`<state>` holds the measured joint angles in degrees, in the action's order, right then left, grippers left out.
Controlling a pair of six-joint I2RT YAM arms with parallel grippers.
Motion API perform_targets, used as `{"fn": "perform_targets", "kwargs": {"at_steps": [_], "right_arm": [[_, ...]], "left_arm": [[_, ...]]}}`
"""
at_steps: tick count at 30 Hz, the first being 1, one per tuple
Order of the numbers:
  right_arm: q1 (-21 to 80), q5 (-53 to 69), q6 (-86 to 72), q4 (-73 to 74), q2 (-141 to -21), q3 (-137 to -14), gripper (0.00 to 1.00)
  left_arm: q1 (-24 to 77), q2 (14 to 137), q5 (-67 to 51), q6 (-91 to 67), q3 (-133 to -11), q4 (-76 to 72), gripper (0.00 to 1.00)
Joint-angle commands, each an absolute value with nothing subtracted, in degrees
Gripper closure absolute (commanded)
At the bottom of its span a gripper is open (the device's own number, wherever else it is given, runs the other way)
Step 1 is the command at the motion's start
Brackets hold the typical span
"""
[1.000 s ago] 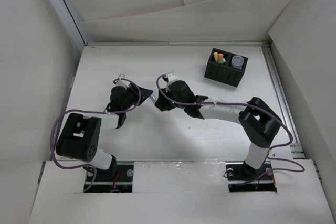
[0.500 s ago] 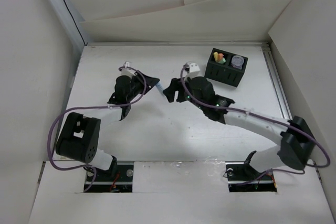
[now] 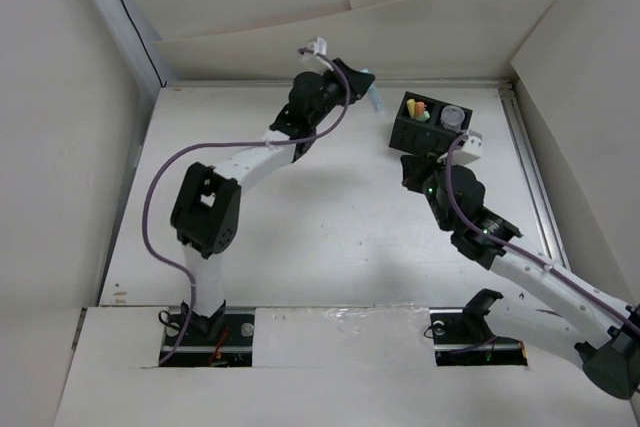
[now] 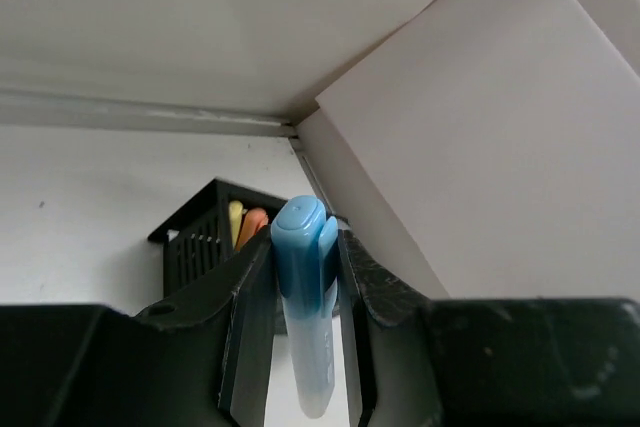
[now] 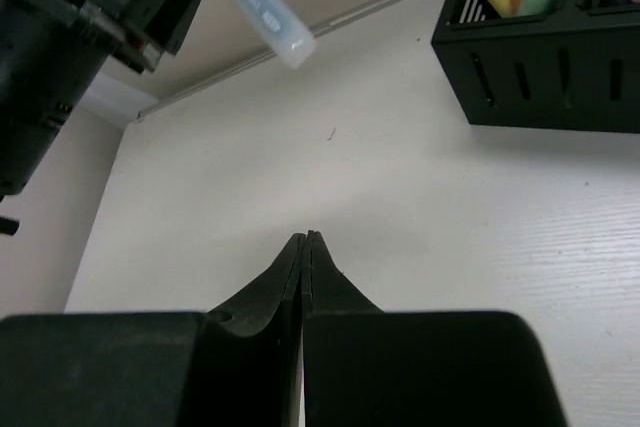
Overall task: Sort the stationery into containers
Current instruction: Place the stationery into the container
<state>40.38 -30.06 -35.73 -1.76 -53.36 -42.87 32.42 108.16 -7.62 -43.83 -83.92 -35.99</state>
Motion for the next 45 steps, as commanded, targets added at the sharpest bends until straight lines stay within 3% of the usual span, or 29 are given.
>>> {"fn": "perform_targets", "kwargs": {"at_steps": [1,5,7,10,29,45], "right_arm": [[38.2,-32.6,-37.3,-1.5,-50.0,-41.2,1.00],[35.9,-31.2,-37.3,-0.9,-48.0,-39.9,1.00],[35.2,-31.2,-37.8,-0.4,-46.3,-39.2,0.85],[33.1,-30.7,-38.4,-0.4,-44.0,-38.1,0.77],[27.8,-22.0,-38.9,-1.4,-40.7,-36.4,0.77],[27.8,-20.8,-38.4,-2.5,-40.7,-35.9,0.77]], "left_arm": [[35.4,115.2,-3.1,-37.7,-96.9,-30.3,1.00],[37.4,125.0,-0.6,-34.6,-113.3,-24.5,0.97],[38.1,128.3,0.0,-33.8,-120.8,-23.0,0.96],[38.8,132.8,1.6,-32.5,-126.2,-23.0,0.95],[40.4,145.7,5.4,-29.5,-136.5,-29.3,0.90],[40.4,145.9,5.4,-27.9,-132.5,-31.0,0.87]]}}
